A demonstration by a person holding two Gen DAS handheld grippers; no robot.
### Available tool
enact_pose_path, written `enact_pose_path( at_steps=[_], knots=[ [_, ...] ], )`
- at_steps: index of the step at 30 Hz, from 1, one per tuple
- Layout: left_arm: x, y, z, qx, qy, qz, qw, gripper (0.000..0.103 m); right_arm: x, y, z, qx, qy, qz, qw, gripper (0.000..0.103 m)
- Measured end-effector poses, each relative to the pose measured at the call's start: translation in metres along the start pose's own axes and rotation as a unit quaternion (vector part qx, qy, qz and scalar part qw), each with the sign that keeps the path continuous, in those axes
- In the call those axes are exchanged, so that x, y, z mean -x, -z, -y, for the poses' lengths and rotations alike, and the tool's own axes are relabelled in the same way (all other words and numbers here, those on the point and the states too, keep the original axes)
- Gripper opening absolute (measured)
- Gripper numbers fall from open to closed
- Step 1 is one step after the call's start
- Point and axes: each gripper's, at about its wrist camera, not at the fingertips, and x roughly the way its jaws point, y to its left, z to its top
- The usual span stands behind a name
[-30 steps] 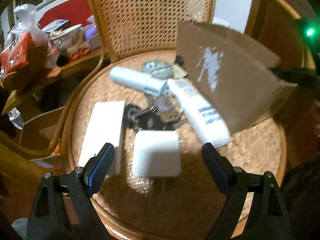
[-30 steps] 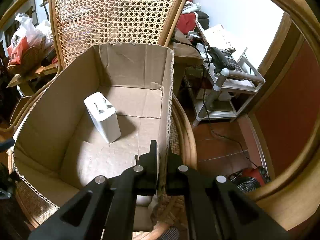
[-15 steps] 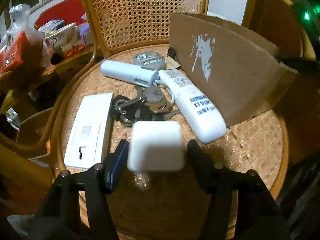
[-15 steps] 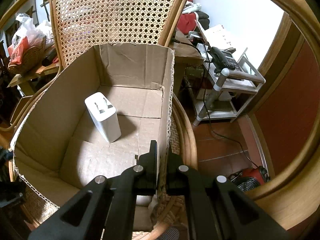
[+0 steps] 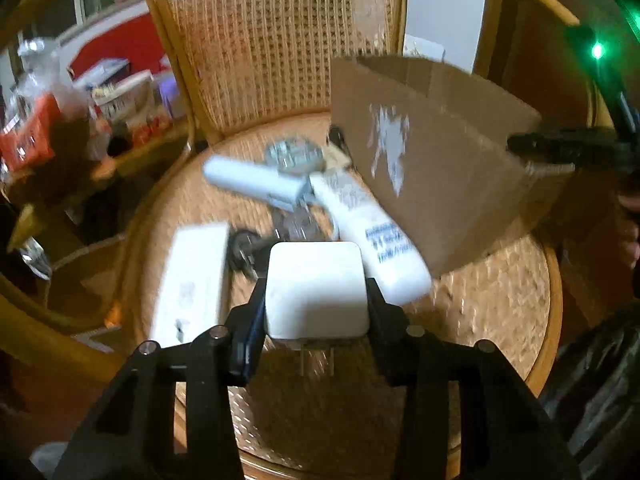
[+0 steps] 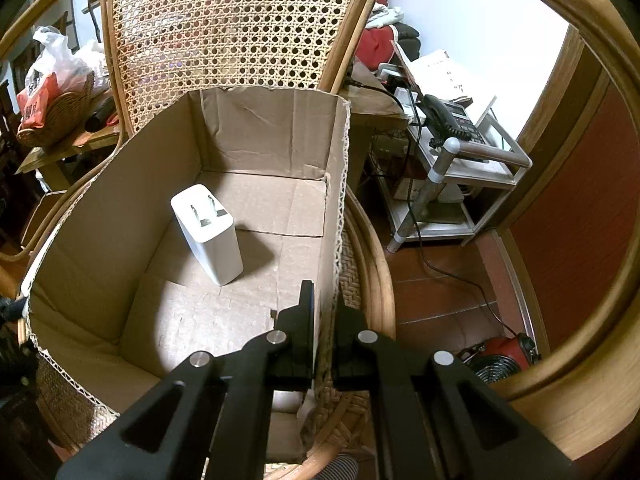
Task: Organize rigid objects
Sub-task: 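Lower the square charger into the box and release it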
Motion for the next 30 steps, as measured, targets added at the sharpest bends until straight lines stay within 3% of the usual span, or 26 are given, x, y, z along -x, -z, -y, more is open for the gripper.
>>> enact_pose_path(
  at_steps=[9, 15, 20, 30],
  knots=[
    [0.028, -0.053, 0.008, 0.025, 0.005, 0.044, 0.9987, 0.043, 0.0, 0.0, 0.0, 0.0, 0.0, 0.0, 1.0, 0.008],
    [0.049, -0.093, 0.043, 0.006, 0.025, 0.084, 0.9962, 0.043, 0.0, 0.0, 0.0, -0.001, 0.0, 0.0, 1.0, 0.008],
    [0.04, -0.107, 0.078, -0.012, 0.047, 0.077, 0.9958, 0.043, 0.0, 0.0, -0.002, -0.001, 0.001, -0.001, 1.0, 0.008],
    [-0.002, -0.095, 0.106, -0.015, 0.057, 0.032, 0.9978, 0.043, -0.001, -0.002, -0.003, -0.004, -0.001, 0.0, 1.0, 0.009]
  ],
)
